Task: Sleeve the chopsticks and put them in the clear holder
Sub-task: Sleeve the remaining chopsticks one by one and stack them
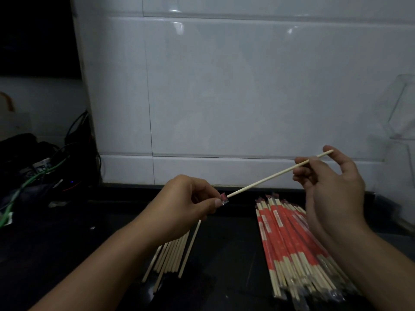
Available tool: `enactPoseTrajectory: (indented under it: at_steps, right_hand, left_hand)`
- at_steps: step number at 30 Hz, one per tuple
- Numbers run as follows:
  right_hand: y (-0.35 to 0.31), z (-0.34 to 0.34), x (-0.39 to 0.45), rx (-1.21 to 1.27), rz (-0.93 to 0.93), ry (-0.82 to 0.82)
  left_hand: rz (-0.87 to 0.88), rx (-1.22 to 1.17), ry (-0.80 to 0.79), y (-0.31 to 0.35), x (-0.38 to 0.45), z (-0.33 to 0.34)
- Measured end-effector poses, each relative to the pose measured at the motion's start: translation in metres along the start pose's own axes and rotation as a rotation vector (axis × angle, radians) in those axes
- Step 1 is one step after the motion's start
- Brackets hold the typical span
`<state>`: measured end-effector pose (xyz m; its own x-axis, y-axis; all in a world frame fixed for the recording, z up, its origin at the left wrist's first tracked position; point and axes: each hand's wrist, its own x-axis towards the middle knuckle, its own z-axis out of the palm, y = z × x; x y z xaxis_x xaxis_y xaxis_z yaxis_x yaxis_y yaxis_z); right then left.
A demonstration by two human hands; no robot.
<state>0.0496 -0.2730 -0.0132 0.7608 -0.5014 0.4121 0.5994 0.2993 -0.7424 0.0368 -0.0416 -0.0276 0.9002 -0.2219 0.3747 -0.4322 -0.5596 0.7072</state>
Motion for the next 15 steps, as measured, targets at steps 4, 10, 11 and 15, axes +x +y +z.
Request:
enactPoseTrajectory:
  at_steps: [4, 10, 11, 15]
  right_hand:
    - [0.0005, 0.0002, -0.0007, -0.008, 0.001, -0.007]
    - [0.0018, -0.0008, -0.0015, -0.007, 0.007, -0.016]
    - [0.002, -0.0007, -0.0014, -0.005, 0.008, -0.014]
    - [0.0021, -0.0009, 0.0, 0.007, 0.007, -0.009]
  left_hand:
    - [0.008, -0.001, 0.021, -0.0027, 0.0013, 0.0017]
    - [0.015, 0.043, 0.017, -0.0031, 0.0009, 0.0033]
    - [0.014, 0.042, 0.007, -0.0029, 0.0008, 0.0031]
    - [0.018, 0.032, -0.008, -0.0019, 0.0005, 0.0032]
